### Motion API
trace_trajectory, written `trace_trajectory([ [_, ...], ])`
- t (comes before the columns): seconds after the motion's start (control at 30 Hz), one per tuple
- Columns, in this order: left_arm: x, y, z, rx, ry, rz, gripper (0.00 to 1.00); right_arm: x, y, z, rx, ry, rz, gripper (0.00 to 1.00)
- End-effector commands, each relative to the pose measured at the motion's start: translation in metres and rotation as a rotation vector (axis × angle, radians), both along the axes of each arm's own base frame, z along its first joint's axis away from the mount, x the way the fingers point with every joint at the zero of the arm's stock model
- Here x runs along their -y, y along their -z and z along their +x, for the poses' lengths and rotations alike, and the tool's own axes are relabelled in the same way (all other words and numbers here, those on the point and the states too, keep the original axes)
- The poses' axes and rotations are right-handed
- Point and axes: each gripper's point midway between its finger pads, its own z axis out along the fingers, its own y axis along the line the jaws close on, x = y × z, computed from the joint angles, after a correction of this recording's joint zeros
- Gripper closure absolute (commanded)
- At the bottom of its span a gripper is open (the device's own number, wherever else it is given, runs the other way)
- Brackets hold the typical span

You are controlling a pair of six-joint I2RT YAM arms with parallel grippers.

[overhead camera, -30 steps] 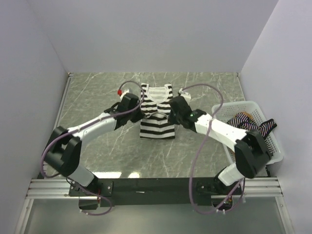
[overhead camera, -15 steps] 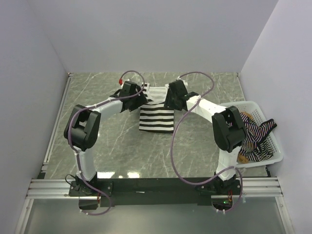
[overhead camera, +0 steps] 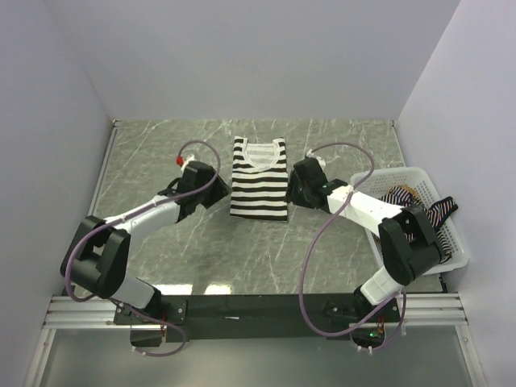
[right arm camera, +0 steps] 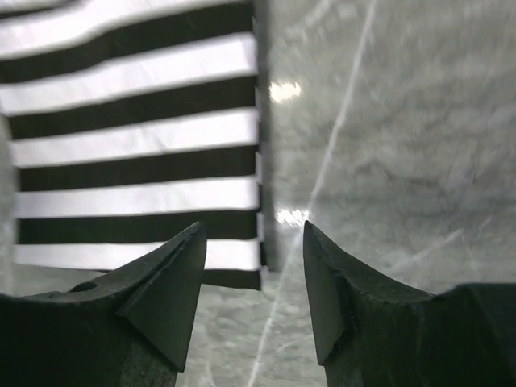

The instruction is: Fold and stack the tank tops

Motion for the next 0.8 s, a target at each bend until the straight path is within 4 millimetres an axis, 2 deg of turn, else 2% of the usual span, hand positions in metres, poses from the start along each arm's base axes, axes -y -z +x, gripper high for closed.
trace_trajectory([
  [0.0, 0.014, 0.018, -0.014, -0.02, 0.022, -0.033, 0.45, -0.009, 0.002, -0.002, 0.024, 0.0, 0.036, 0.43],
  [0.07, 0.022, 0.026, -0.02, -0.033, 0.048, -0.042, 0.47, -0.011, 0.011, -0.007, 0.007, -0.004, 0.029, 0.43],
  [0.13, 0.024, 0.042, -0.031, -0.07, 0.05, -0.036, 0.47, -0.017, 0.021, -0.013, -0.012, -0.016, 0.033, 0.43],
  [0.4, 0.021, 0.071, -0.049, -0.129, 0.041, 0.014, 0.48, -0.015, 0.055, -0.037, -0.08, -0.018, 0.011, 0.46],
  [0.63, 0.009, 0.098, -0.062, -0.196, -0.013, 0.083, 0.51, -0.008, 0.07, -0.05, -0.113, -0.002, -0.008, 0.48],
  [0.77, 0.006, 0.106, -0.065, -0.206, -0.032, 0.086, 0.54, -0.008, 0.076, -0.054, -0.124, -0.001, 0.003, 0.5],
])
